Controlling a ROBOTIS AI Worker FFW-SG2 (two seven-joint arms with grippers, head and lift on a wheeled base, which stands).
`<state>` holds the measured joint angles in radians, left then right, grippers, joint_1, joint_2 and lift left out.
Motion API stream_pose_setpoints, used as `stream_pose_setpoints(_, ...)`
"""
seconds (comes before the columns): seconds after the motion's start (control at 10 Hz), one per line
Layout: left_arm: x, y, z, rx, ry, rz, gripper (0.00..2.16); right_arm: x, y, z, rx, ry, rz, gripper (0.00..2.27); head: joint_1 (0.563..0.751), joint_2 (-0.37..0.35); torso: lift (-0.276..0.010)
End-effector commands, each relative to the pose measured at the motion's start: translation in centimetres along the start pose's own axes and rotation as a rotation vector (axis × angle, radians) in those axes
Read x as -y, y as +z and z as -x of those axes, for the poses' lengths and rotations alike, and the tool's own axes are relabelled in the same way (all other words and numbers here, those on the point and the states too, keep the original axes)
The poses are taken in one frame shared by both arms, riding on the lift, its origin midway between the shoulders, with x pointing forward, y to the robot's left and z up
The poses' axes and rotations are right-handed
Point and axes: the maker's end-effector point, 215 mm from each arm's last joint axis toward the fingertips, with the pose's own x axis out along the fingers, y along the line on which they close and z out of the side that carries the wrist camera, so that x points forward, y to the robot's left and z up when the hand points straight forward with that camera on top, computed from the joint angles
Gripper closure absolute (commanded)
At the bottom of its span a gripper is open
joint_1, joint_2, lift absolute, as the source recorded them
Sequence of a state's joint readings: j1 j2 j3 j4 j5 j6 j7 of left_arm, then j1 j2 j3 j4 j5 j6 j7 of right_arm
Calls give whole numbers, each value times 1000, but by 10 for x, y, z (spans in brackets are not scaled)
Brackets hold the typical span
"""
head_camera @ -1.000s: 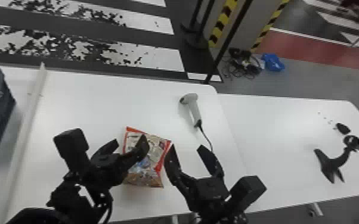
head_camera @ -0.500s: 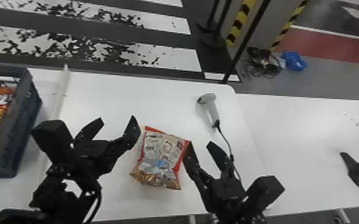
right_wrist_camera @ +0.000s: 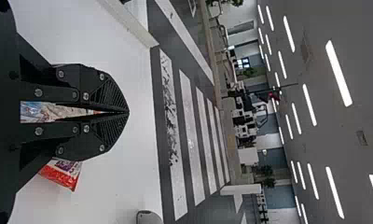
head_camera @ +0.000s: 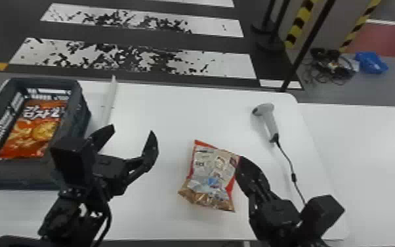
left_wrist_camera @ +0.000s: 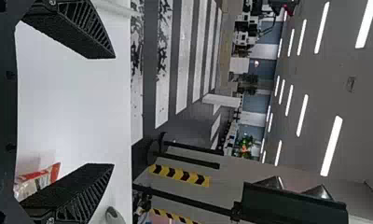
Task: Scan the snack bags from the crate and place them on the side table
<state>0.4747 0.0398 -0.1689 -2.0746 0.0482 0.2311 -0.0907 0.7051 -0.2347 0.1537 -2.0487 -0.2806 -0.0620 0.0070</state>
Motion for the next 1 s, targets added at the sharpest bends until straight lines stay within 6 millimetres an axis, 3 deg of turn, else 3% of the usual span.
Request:
stream_pose_setpoints(0.0, -21, -10, 11, -27, 28, -12, 39, -10, -10, -7, -38, 37, 13, 2263, 695, -76, -50)
stream_pose_setpoints(0.2, -44, -19, 26, -49, 32, -24, 39, -21, -28, -22, -91, 72, 33, 2263, 695, -24, -50)
stream_pose_setpoints(0.5, -63, -26, 37, -72, 15, -24, 39, -13, -55, -41, -154, 65, 62, 2263, 695, 44, -50)
stream_pose_setpoints(0.9, -65, -43, 40, -105, -5, -3, 60, -2, -106, -63, -246, 53, 108, 2263, 695, 72, -50)
